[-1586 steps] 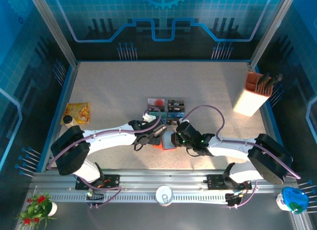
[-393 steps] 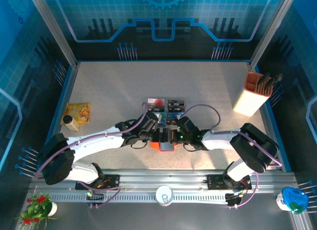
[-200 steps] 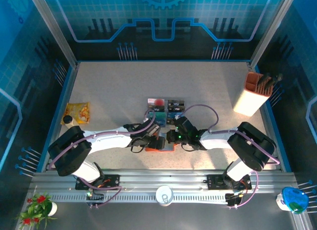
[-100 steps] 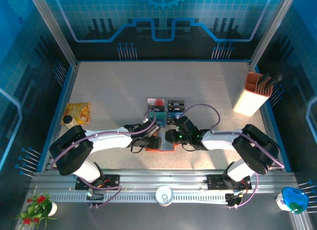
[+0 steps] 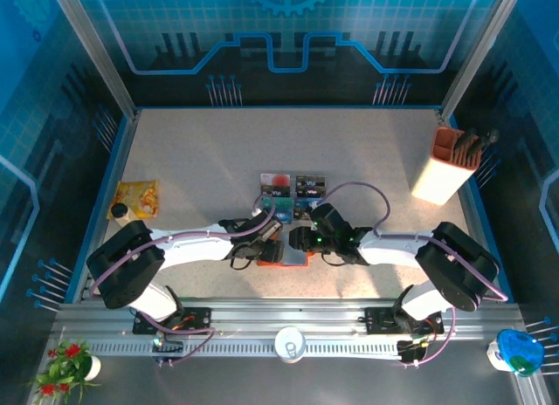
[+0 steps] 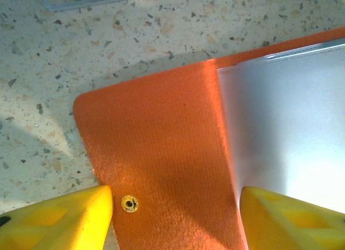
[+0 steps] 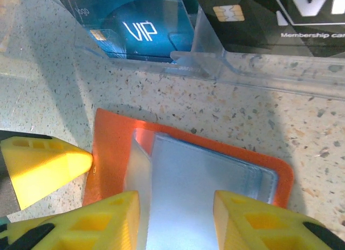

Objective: Put the credit cards into the card holder
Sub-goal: Flip over the card slot on the card holder.

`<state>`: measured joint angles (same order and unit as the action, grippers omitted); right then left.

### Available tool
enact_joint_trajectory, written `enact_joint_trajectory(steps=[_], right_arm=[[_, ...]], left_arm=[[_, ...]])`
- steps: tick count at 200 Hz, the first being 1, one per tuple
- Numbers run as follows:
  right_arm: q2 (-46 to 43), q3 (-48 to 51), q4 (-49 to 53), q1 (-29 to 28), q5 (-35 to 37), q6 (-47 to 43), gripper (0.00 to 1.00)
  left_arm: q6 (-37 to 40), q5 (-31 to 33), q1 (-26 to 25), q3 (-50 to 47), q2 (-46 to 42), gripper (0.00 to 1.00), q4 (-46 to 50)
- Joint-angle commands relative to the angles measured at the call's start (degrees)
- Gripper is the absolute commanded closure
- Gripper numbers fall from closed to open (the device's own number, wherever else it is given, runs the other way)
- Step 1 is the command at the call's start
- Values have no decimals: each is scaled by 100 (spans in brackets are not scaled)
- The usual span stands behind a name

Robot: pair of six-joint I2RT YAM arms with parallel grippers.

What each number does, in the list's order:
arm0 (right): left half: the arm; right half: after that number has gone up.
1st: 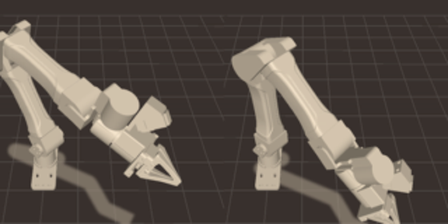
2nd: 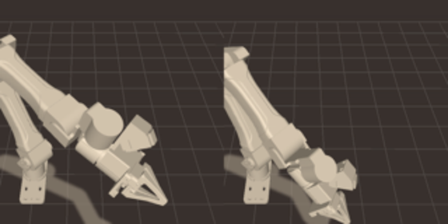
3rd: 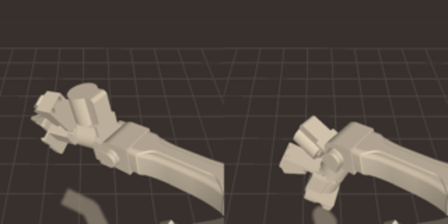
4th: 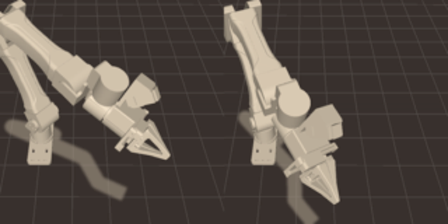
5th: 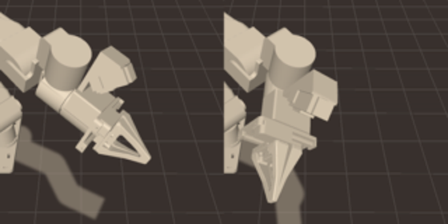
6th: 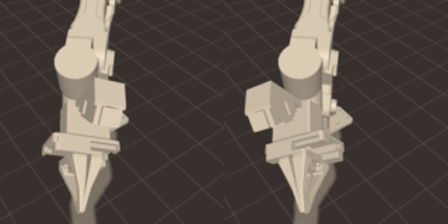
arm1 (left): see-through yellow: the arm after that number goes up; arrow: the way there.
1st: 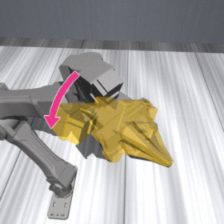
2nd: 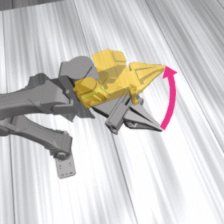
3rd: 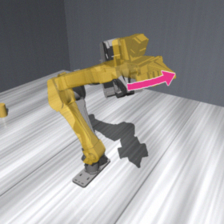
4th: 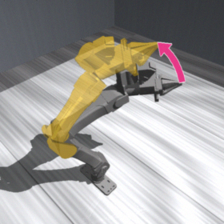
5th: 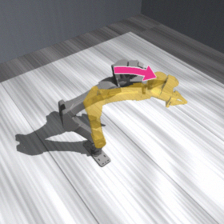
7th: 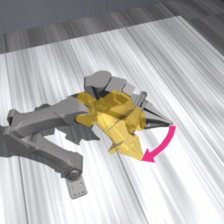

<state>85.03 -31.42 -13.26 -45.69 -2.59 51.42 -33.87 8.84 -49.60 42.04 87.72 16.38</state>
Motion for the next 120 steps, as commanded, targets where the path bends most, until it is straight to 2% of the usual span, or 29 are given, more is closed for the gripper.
enact_joint_trajectory(steps=[1,64,120], right_arm=[[191,-136,-190,3,-245,117,59],[426,-207,-602,3,-490,291,61],[322,-265,-722,-13,-738,455,69]], left_arm=[[100,-186,3,-144,125,35,-30],[100,-173,1,-170,43,34,-30],[49,48,7,-240,-624,18,116]])
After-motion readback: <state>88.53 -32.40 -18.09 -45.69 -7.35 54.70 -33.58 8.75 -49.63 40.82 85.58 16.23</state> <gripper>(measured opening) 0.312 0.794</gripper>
